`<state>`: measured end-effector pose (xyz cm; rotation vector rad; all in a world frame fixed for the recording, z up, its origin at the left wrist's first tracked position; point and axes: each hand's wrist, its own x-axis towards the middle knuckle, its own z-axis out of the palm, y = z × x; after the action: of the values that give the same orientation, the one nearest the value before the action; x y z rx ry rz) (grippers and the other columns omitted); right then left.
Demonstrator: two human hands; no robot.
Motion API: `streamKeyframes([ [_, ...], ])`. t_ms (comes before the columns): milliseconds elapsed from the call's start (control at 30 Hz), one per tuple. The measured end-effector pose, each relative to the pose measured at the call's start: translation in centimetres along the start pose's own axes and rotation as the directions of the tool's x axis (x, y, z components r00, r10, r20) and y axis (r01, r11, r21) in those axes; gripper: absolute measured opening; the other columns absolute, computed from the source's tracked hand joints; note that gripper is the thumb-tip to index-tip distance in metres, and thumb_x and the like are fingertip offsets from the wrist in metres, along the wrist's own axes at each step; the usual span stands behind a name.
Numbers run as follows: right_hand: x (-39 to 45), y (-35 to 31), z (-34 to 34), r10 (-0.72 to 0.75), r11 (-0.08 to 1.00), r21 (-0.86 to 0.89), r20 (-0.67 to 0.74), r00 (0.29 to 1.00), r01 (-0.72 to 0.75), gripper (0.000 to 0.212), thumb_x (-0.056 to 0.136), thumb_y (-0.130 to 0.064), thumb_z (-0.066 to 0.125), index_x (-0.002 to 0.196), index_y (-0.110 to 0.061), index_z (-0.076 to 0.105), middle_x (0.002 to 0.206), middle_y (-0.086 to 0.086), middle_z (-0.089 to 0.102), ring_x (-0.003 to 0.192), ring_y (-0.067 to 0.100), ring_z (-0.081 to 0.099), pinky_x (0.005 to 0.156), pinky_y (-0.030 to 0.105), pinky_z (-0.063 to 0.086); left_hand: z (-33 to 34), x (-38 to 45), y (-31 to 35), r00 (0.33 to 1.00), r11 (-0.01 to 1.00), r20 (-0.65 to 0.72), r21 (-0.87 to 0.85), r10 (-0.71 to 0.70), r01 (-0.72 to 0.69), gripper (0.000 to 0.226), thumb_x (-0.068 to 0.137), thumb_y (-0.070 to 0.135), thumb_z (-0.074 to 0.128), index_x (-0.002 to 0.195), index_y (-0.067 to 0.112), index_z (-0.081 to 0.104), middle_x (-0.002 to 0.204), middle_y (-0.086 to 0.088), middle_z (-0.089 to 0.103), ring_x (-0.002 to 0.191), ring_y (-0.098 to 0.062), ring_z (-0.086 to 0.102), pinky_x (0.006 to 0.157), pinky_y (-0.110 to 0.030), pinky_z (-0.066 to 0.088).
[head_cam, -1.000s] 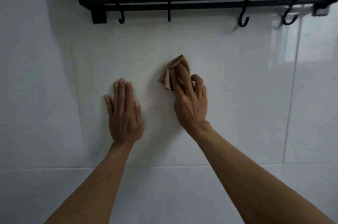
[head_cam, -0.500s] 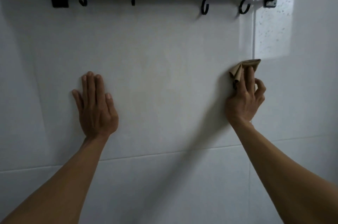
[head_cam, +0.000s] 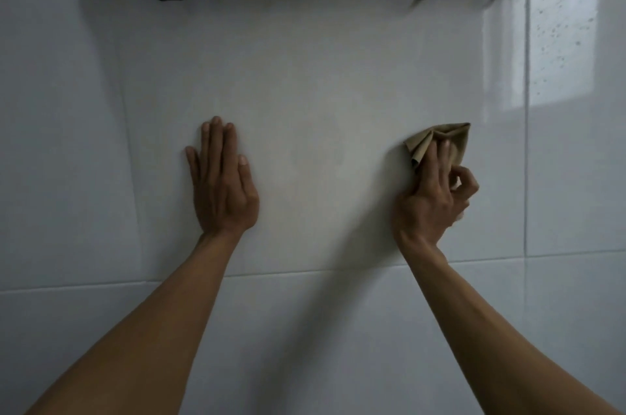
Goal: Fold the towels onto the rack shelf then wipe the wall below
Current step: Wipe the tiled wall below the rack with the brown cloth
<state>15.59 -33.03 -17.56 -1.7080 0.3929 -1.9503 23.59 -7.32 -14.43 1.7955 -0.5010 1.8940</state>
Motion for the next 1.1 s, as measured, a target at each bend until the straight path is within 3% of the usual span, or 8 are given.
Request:
streamKeyframes([
  [100,-3.3,-4.4,2.0,-0.091,0.996,0.016,0.020,0.996,0.091,0.077,0.073,0.004,0.038,0.145,-0.014,0.054,0.152,0.002,0.051,0.117,0.025,0.033,0.091,0.041,0.033,-0.3,-0.2,-0.5,0.999,0.999,0.013,-0.033,0.032,-0.031,0.050,0.105,0.018,0.030,0.151,0.001,0.038,0.161,-0.015,0.031,0.151,-0.027,0.023,0.124,-0.050,0.011],
  [233,-7.3,-10.7,4.1,-0.153,0.984,0.110,0.132,0.979,0.139,0.069,0.079,0.002,0.035,0.144,-0.010,0.054,0.151,0.006,0.052,0.115,0.031,0.035,0.090,0.045,0.050,-1.0,0.0,-1.0,0.999,0.991,0.043,-0.133,0.027,-0.021,0.050,0.104,0.015,0.030,0.151,0.000,0.037,0.160,-0.015,0.032,0.151,-0.027,0.023,0.125,-0.048,0.009],
  [333,-9.9,-14.5,5.0,-0.314,0.940,0.210,0.225,0.922,0.269,0.057,0.087,-0.007,0.038,0.139,-0.006,0.059,0.147,0.009,0.056,0.119,0.032,0.037,0.090,0.047,0.053,-2.1,0.3,-1.8,0.997,0.972,0.073,-0.235,0.011,0.006,0.050,0.104,0.016,0.029,0.150,-0.003,0.036,0.159,-0.014,0.033,0.150,-0.026,0.024,0.124,-0.047,0.016],
  [533,-12.4,-16.8,6.5,-0.468,0.873,0.291,0.269,0.842,0.393,0.048,0.095,-0.021,0.040,0.137,-0.009,0.062,0.144,0.007,0.059,0.127,0.036,0.035,0.093,0.049,0.054,-4.4,0.8,-3.8,0.994,0.941,0.098,-0.330,-0.047,0.077,0.049,0.103,0.021,0.032,0.145,-0.003,0.044,0.151,-0.020,0.045,0.143,-0.026,0.039,0.118,-0.018,0.026],
  [700,-12.8,-16.3,5.8,-0.589,0.800,0.342,0.296,0.752,0.493,0.053,0.090,-0.015,0.038,0.136,-0.011,0.064,0.142,0.003,0.061,0.125,0.033,0.036,0.087,0.048,0.054,-5.3,-0.3,-5.4,0.994,0.948,0.064,-0.299,-0.092,0.107,0.045,0.102,0.016,0.037,0.138,-0.006,0.052,0.143,-0.022,0.053,0.136,-0.030,0.047,0.116,-0.025,0.033],
  [833,-14.6,-15.0,4.6,-0.747,0.661,0.425,0.301,0.592,0.618,0.052,0.085,-0.011,0.040,0.128,-0.009,0.069,0.134,0.004,0.067,0.122,0.034,0.040,0.091,0.042,0.050,-6.0,-2.1,-5.3,0.991,0.957,0.039,-0.261,-0.125,0.131,0.042,0.100,0.015,0.039,0.129,-0.005,0.061,0.130,-0.022,0.060,0.124,-0.026,0.050,0.111,-0.020,0.035],
  [967,-15.9,-14.4,3.1,-0.722,0.683,0.540,0.399,0.565,0.492,0.050,0.084,-0.013,0.038,0.121,-0.009,0.073,0.124,0.004,0.072,0.121,0.036,0.055,0.090,0.042,0.052,-7.4,-5.0,-4.6,0.955,0.921,0.092,-0.255,-0.281,0.295,0.041,0.098,0.019,0.039,0.120,0.001,0.068,0.114,-0.016,0.062,0.109,-0.020,0.051,0.097,-0.005,0.031],
  [1100,-15.6,-14.1,1.7,-0.662,0.736,0.620,0.579,0.476,0.271,0.051,0.081,-0.007,0.039,0.118,-0.009,0.075,0.116,0.010,0.074,0.122,0.037,0.057,0.093,0.042,0.053,-8.7,-6.7,-3.2,0.838,0.788,0.209,-0.285,-0.505,0.546,0.040,0.094,0.019,0.041,0.117,0.005,0.070,0.114,-0.008,0.065,0.107,-0.016,0.057,0.091,-0.005,0.037],
])
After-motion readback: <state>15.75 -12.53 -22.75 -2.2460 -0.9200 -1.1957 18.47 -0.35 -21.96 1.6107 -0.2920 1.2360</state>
